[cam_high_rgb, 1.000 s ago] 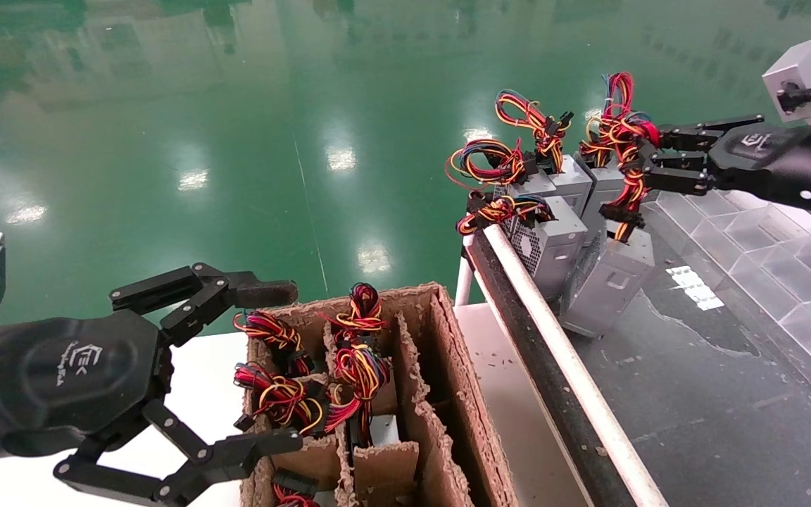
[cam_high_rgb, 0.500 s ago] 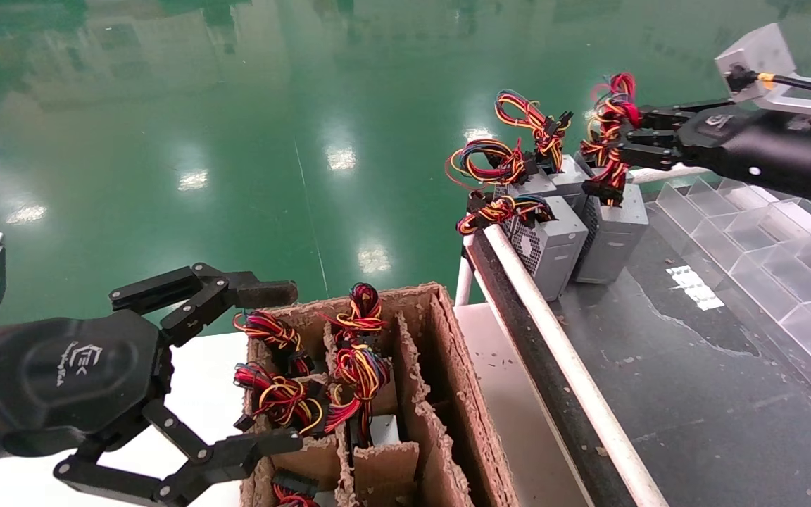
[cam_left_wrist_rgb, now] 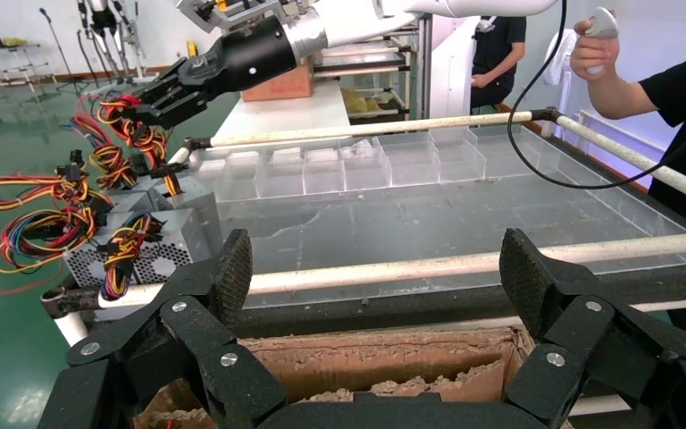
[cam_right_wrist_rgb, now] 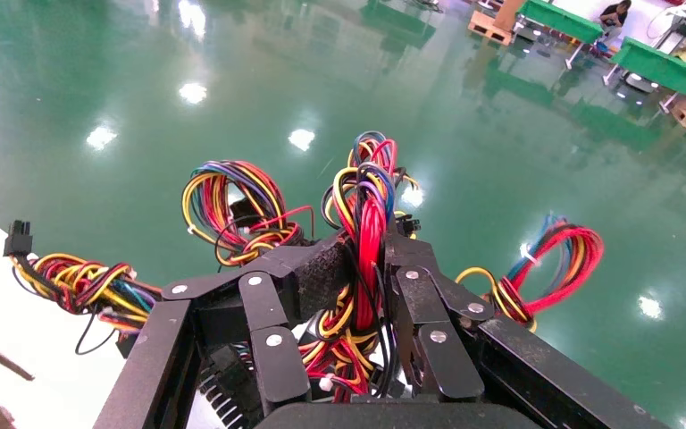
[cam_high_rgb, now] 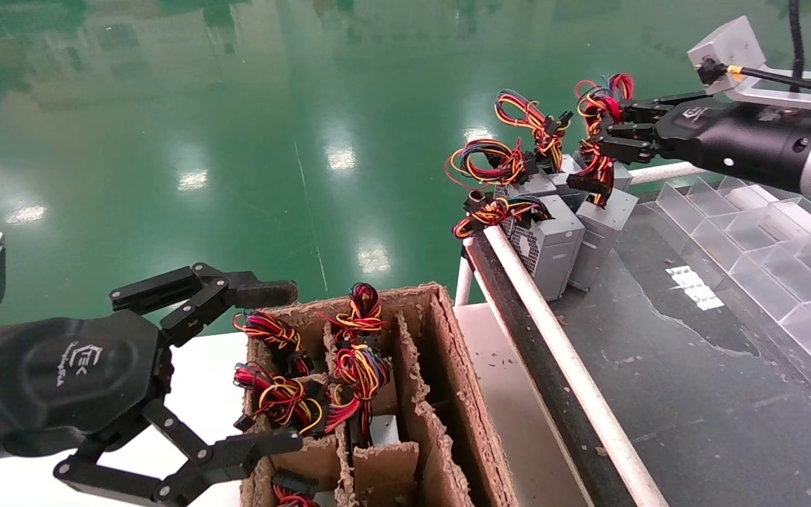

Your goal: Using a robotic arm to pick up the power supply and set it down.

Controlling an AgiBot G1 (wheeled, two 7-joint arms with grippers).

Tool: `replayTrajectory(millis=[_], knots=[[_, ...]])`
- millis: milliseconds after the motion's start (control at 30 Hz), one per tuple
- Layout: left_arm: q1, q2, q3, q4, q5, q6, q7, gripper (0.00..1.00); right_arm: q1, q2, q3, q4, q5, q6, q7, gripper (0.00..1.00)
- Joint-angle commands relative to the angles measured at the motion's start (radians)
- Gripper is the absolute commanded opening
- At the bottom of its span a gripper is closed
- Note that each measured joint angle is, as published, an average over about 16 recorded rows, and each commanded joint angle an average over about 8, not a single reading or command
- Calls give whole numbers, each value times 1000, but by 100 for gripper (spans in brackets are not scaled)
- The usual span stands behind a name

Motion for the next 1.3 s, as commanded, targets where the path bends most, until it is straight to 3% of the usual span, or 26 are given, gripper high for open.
replayTrajectory(millis=[33, 600, 633, 867, 900, 1300], knots=[[0, 0, 0, 0, 0, 0, 0, 100, 0, -9, 0, -1, 0, 9, 2, 0], [0, 0, 0, 0, 0, 0, 0, 100, -34, -44, 8, -11, 12, 80, 11, 1], [0, 0, 0, 0, 0, 0, 0, 100, -34, -44, 9, -10, 13, 82, 11, 8], [0, 0, 0, 0, 0, 0, 0, 100, -37, -43, 11, -6, 17, 79, 16, 94], [0, 0, 0, 0, 0, 0, 0, 100, -37, -42, 12, -5, 17, 77, 16, 100], [0, 0, 0, 0, 0, 0, 0, 100, -37, -26, 0, -2, 0, 45, 21, 100]])
